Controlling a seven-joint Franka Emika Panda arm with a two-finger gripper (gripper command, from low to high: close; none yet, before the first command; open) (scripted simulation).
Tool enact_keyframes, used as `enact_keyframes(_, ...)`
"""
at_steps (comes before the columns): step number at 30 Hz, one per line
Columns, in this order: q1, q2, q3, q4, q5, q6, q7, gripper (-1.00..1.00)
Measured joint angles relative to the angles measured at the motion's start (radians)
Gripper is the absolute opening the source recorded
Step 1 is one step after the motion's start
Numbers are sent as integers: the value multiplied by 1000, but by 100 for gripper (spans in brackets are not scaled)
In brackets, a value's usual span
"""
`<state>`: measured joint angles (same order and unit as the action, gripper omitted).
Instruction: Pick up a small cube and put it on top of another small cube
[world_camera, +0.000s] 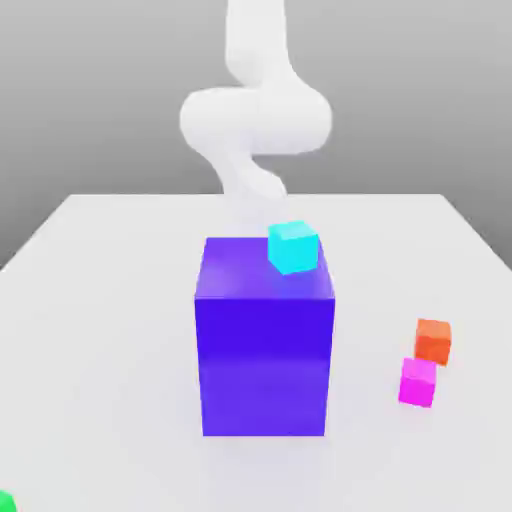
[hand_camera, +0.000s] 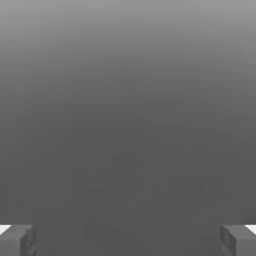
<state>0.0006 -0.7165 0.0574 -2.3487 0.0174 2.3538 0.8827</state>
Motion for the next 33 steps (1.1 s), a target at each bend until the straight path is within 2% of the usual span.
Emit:
enact_keyframes(10,18,364,273,-208,28,236,397,0)
enact_keyframes(14,27,509,380,-289,7,328,574,0)
enact_keyframes(18,67,663,458,-370,-62,420,785,0)
enact_keyframes(21,120,780,451,-419,-151,487,955,0)
enact_keyframes(23,176,855,383,-414,-249,536,1047,0)
enact_keyframes(27,339,996,181,-381,-430,638,1191,0)
enact_keyframes(28,382,1026,132,-373,-459,662,1214,-100)
enact_keyframes(33,382,1026,132,-373,-460,664,1214,-100)
